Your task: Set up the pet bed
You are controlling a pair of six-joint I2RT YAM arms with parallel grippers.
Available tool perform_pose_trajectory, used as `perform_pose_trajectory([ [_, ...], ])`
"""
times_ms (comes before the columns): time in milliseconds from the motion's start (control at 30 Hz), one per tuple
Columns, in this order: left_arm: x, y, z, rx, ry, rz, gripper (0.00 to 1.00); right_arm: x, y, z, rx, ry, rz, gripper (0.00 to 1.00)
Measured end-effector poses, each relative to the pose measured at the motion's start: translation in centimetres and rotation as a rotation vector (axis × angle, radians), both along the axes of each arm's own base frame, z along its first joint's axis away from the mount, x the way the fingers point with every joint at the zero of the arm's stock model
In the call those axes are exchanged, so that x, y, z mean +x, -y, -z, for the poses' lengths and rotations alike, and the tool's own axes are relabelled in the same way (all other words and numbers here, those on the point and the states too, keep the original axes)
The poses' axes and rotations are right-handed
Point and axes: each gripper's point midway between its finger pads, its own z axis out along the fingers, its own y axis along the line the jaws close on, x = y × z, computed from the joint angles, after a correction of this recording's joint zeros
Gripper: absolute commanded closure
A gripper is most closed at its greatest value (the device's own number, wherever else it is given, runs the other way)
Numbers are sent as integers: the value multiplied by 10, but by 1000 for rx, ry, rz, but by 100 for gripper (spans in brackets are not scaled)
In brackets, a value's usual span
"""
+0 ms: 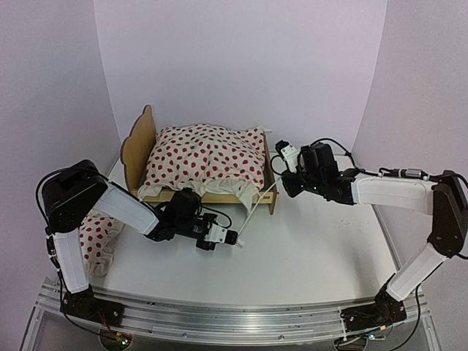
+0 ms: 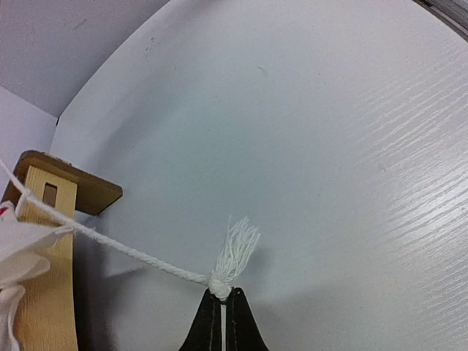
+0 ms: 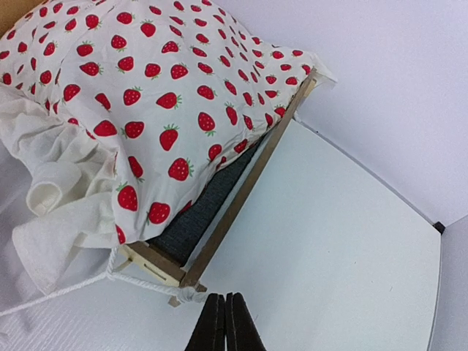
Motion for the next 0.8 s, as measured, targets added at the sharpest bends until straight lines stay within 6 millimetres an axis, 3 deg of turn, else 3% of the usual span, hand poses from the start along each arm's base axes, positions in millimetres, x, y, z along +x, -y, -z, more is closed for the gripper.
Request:
perform_pose_trajectory([
  [100, -13, 7, 0, 9, 59, 73, 100, 1, -4, -6, -17, -13, -24, 100],
  [267, -16, 7, 14, 56, 65, 108, 100, 9, -11, -16, -27, -18, -48, 100],
  [433, -8, 18, 33, 88, 29, 99, 100, 11, -2, -7, -33, -55, -24, 100],
  [667, -14, 25, 36, 90, 29, 118, 100, 6, 11, 5, -5, -100, 24, 100],
  [700, -16, 26, 37, 90, 28, 120, 95, 4, 13, 7, -2, -112, 31, 100],
  [800, -19, 29, 37, 87, 26, 123, 69, -6, 17, 11, 24, -158, 42, 100],
])
